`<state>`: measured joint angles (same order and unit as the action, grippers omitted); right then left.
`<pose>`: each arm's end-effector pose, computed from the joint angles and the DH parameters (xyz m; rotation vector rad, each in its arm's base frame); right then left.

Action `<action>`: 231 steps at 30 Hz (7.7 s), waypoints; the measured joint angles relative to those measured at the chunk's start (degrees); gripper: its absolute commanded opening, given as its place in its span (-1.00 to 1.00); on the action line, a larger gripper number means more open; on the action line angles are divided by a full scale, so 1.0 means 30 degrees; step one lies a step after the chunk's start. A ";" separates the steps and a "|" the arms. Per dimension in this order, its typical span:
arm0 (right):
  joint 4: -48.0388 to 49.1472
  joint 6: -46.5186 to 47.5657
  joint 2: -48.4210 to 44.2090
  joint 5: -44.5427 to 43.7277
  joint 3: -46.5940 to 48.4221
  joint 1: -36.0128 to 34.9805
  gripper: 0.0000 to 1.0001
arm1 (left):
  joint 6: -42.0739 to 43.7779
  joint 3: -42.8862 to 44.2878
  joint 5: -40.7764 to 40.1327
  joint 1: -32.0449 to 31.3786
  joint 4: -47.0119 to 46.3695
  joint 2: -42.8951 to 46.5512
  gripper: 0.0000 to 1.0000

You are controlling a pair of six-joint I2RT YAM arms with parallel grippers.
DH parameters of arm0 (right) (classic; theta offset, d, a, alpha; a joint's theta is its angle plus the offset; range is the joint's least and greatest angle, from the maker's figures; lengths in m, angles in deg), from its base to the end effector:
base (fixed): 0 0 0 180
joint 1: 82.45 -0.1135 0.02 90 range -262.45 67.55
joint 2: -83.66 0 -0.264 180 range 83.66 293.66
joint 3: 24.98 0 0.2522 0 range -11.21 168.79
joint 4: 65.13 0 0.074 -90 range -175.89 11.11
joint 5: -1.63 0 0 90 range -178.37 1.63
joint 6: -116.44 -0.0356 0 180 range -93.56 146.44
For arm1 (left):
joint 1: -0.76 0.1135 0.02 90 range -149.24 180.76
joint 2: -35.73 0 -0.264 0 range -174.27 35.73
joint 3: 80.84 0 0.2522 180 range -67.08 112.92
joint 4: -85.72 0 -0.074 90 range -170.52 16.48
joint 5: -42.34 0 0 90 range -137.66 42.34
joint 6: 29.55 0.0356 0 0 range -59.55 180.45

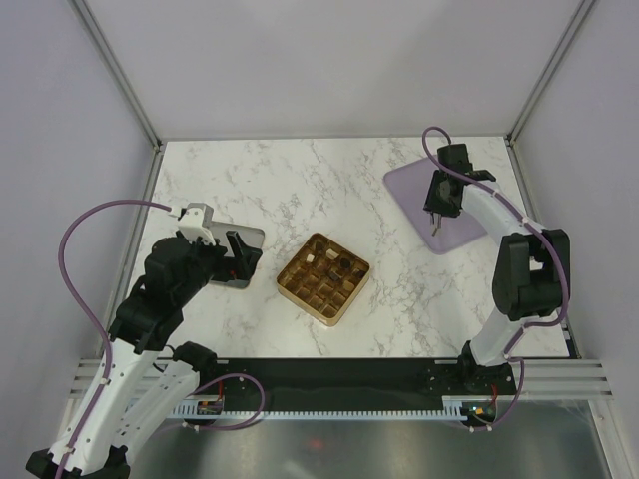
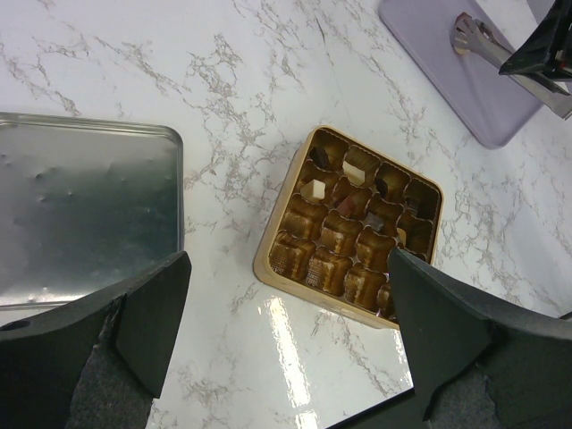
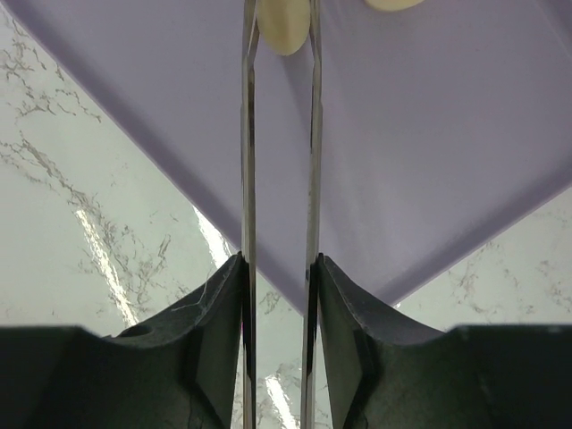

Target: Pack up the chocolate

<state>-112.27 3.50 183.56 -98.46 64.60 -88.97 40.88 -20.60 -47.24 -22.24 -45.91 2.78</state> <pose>0.3705 0.0361 0.2365 0.4290 2.5138 -0.0285 0.1148 -0.0490 0.3333 0.0640 1.9706 -0.4979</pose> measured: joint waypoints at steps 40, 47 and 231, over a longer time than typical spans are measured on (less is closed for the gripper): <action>-0.2528 -0.0554 -0.8947 0.3818 -0.3468 -1.2619 -0.27 | 0.0000 0.0000 -0.0138 0.0000 0.0000 0.0393 0.99; -0.1923 -0.1989 -0.7992 0.3045 -0.3475 -1.5788 -0.24 | 0.0000 0.0000 -0.0459 0.0000 0.0000 0.0787 0.99; -0.2769 -0.0175 -0.8590 0.0554 -0.1770 -1.6997 -0.06 | 0.0000 0.0000 -0.0663 0.0000 0.0007 0.0845 0.99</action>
<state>-120.58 2.98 157.79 -96.80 59.29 -139.96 40.88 -20.60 -49.23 -22.24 -45.89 5.31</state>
